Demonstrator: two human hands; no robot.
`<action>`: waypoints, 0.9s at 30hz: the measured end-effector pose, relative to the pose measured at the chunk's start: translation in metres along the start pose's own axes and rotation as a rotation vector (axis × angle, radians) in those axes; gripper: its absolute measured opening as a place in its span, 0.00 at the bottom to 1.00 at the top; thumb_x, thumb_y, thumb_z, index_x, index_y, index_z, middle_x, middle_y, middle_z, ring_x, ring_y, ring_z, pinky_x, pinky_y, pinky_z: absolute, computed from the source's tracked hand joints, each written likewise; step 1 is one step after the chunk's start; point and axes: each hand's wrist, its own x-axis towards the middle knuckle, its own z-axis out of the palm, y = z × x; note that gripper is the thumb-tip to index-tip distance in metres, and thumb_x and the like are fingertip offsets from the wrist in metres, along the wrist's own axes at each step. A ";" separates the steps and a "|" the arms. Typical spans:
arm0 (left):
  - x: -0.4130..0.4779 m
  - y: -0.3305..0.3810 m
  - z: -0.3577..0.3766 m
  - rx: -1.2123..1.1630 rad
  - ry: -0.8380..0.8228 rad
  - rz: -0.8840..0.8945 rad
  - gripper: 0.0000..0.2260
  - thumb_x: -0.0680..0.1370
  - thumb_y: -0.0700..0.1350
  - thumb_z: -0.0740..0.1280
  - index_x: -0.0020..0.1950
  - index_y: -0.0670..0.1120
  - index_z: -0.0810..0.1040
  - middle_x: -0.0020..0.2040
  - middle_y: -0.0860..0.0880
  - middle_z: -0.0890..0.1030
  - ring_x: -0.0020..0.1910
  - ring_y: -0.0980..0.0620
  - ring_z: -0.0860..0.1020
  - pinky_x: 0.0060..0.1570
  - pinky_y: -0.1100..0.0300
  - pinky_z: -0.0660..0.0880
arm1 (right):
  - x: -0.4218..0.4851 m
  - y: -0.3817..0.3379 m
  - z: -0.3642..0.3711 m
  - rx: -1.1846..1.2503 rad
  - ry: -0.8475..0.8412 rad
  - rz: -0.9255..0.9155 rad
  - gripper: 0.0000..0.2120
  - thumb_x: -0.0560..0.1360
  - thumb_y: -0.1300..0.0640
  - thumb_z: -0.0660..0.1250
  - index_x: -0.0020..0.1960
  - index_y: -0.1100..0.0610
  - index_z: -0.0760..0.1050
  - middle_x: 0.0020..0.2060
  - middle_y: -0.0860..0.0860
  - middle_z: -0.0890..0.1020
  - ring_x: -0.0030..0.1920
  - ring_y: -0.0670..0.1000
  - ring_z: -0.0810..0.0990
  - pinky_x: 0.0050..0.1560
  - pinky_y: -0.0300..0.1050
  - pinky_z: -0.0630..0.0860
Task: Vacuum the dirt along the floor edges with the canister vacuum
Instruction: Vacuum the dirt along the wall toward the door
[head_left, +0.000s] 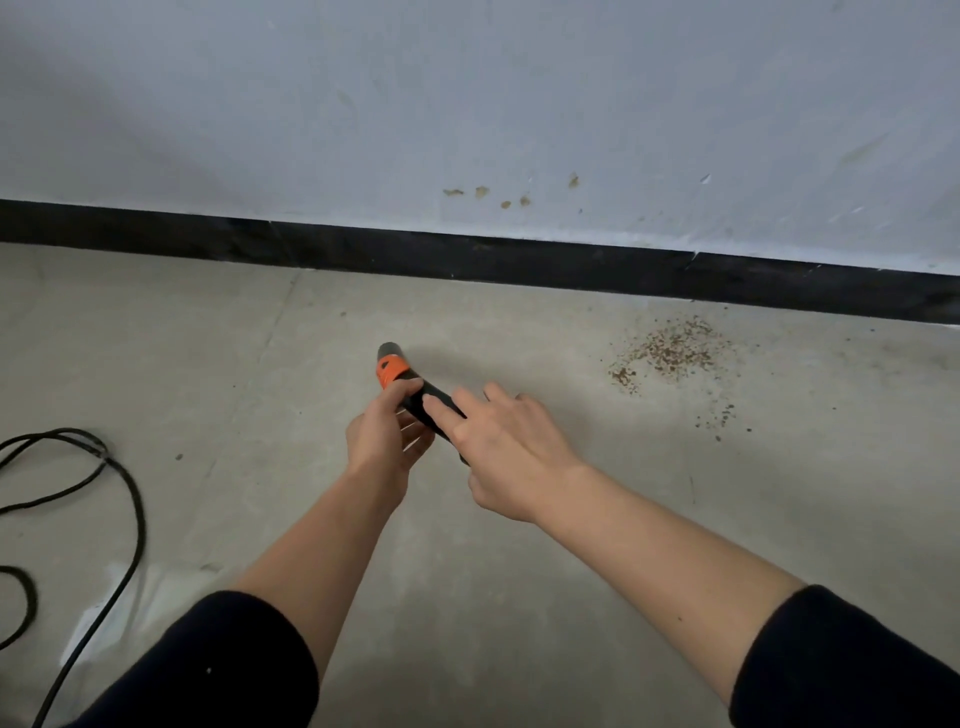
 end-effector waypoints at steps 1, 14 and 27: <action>0.003 0.001 0.005 0.005 -0.011 0.003 0.05 0.73 0.42 0.71 0.44 0.42 0.78 0.26 0.50 0.77 0.33 0.50 0.77 0.45 0.56 0.78 | 0.001 0.006 0.001 0.006 0.003 0.012 0.35 0.74 0.59 0.65 0.76 0.54 0.53 0.60 0.52 0.70 0.57 0.56 0.71 0.42 0.47 0.62; 0.006 -0.010 0.065 0.119 -0.140 0.017 0.05 0.75 0.41 0.70 0.46 0.41 0.77 0.24 0.51 0.78 0.23 0.56 0.77 0.44 0.57 0.77 | -0.021 0.053 0.007 0.038 0.039 0.153 0.35 0.74 0.59 0.65 0.76 0.54 0.51 0.62 0.53 0.69 0.57 0.57 0.70 0.44 0.48 0.62; -0.088 -0.097 0.149 0.143 -0.180 -0.075 0.07 0.72 0.42 0.69 0.36 0.41 0.74 0.38 0.42 0.74 0.37 0.47 0.72 0.36 0.55 0.71 | -0.145 0.096 -0.005 -0.007 -0.076 0.364 0.35 0.74 0.58 0.64 0.77 0.51 0.51 0.58 0.51 0.70 0.54 0.56 0.70 0.43 0.48 0.66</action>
